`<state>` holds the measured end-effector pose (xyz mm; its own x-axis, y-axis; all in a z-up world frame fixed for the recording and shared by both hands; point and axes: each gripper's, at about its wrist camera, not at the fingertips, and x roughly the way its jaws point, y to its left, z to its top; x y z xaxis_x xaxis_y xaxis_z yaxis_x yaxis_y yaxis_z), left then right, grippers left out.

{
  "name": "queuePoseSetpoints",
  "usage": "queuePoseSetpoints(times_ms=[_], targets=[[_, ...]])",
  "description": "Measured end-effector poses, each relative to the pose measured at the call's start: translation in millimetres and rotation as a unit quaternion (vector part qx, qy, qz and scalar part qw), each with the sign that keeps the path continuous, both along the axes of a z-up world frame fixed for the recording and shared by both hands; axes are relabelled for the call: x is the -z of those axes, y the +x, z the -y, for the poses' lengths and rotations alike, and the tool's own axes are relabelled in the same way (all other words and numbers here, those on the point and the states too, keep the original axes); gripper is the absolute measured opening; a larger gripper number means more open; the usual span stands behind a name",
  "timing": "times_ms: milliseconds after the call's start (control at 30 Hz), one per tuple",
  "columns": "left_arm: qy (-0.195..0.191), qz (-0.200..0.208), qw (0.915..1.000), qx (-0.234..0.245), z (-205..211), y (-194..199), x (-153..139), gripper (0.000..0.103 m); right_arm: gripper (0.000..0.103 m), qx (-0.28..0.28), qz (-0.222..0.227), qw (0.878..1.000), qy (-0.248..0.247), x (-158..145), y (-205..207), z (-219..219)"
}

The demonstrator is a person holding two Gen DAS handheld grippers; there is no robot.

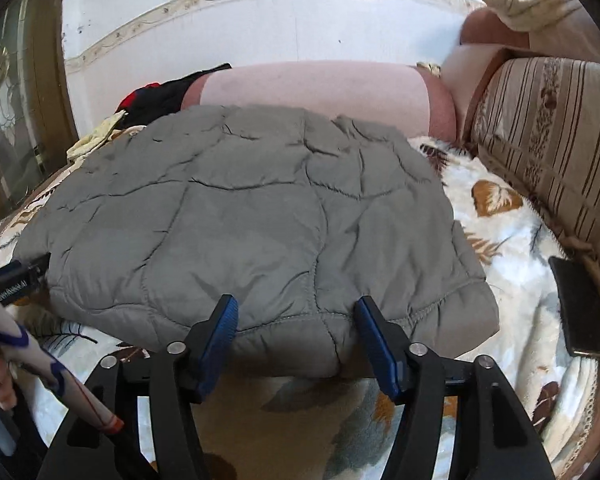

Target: Fold large clothes

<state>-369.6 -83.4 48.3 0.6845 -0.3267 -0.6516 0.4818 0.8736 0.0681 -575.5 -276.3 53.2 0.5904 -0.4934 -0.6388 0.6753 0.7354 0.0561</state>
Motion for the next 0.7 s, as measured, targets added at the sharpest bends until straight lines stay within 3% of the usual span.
queuePoseSetpoints(times_ms=[267, 700], targets=[[-0.002, 0.002, 1.0000, 0.001, 1.2, -0.1, 4.0, 0.079, 0.070, 0.007, -0.018, 1.000, -0.012, 9.8, 10.5, -1.3], [-0.005, 0.006, 1.0000, 0.002, -0.2, -2.0, 0.8, 0.079, 0.071, 0.011, -0.007, 1.000, -0.027, 6.7, 5.1, -9.1]])
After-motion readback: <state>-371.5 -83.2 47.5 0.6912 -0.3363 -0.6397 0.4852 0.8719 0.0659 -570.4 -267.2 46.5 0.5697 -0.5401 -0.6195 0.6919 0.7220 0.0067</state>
